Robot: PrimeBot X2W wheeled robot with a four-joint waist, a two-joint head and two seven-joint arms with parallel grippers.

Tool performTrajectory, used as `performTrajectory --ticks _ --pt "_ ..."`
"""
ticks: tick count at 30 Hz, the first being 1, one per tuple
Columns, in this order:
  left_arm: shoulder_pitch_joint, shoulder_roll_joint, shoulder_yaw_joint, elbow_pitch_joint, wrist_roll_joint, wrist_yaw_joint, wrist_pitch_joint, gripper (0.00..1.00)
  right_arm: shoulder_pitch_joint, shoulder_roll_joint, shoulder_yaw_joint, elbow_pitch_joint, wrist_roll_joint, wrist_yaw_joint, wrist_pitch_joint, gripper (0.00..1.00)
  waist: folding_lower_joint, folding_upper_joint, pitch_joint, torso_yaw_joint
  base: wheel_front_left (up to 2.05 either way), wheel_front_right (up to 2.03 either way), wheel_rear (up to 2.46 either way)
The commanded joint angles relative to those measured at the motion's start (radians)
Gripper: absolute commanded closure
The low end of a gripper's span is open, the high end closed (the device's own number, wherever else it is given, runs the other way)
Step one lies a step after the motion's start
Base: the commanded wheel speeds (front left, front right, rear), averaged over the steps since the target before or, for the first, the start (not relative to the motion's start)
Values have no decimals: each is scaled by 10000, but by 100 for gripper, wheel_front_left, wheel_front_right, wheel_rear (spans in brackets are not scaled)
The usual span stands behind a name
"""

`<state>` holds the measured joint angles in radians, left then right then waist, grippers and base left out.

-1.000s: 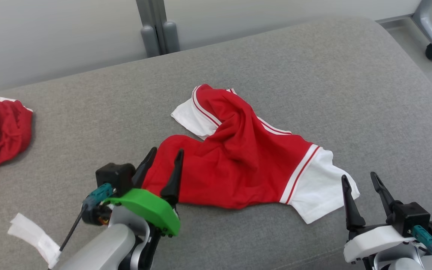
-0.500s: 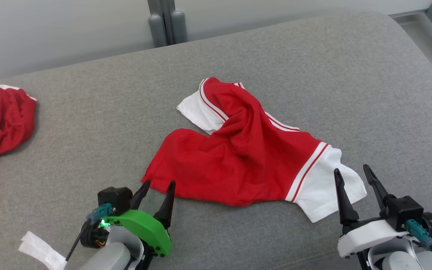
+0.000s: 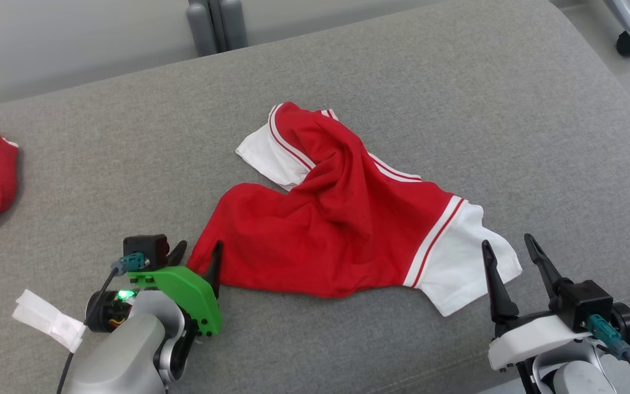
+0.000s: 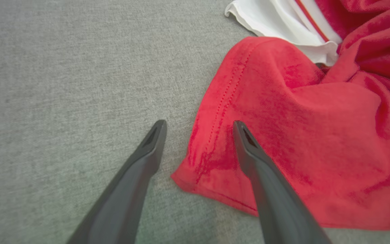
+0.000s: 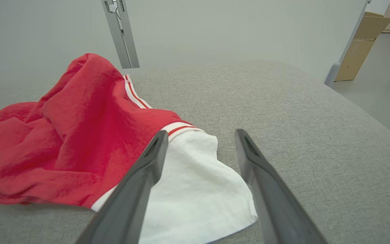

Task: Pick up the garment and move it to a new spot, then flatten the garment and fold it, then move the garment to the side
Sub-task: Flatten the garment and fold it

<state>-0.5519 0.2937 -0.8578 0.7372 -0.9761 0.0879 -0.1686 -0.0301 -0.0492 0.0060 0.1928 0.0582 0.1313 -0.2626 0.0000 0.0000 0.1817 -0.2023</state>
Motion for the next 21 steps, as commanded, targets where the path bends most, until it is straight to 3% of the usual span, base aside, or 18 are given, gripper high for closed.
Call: performTrajectory --ticks 1,4,5,6,7,11,14,18,21 --pt "-80 10 2 161 -62 -11 104 0 -63 -22 -46 0 -16 -10 -34 0 0 0 -6 -2 0 0 0" --pt "84 -189 -88 337 -374 -535 539 0 52 -22 -109 25 -82 -10 -34 0 0 0 -46 53 0 0 0" --pt "144 -267 -89 332 -474 -724 622 7 86 -20 -119 33 -92 -10 -34 0 0 0 -63 83 0 0 0" --pt "155 -290 -124 336 -483 -831 647 95 106 -20 -126 43 -97 -10 -34 0 0 0 -80 112 0 0 0" --pt "166 -330 -160 304 -489 -963 645 100 126 -22 -146 62 -105 -10 -34 0 0 0 -124 168 0 0 0" --pt "426 -533 -57 -150 -847 -1535 487 100 237 -22 -158 113 -76 -10 -34 0 0 0 -349 396 0 0 0" --pt "851 -443 17 -775 -1175 -1730 460 100 368 -22 -209 132 -95 -10 -34 0 0 0 -572 649 0 0 0" --pt "1926 -47 411 -2326 -1695 -1407 145 100 624 -27 -286 127 -120 -10 -34 0 0 0 -862 1085 0 0 0" --pt "2991 523 677 -3929 -2036 -834 97 100 766 -22 -322 112 -138 -10 -34 0 0 0 -972 1528 0 0 0"
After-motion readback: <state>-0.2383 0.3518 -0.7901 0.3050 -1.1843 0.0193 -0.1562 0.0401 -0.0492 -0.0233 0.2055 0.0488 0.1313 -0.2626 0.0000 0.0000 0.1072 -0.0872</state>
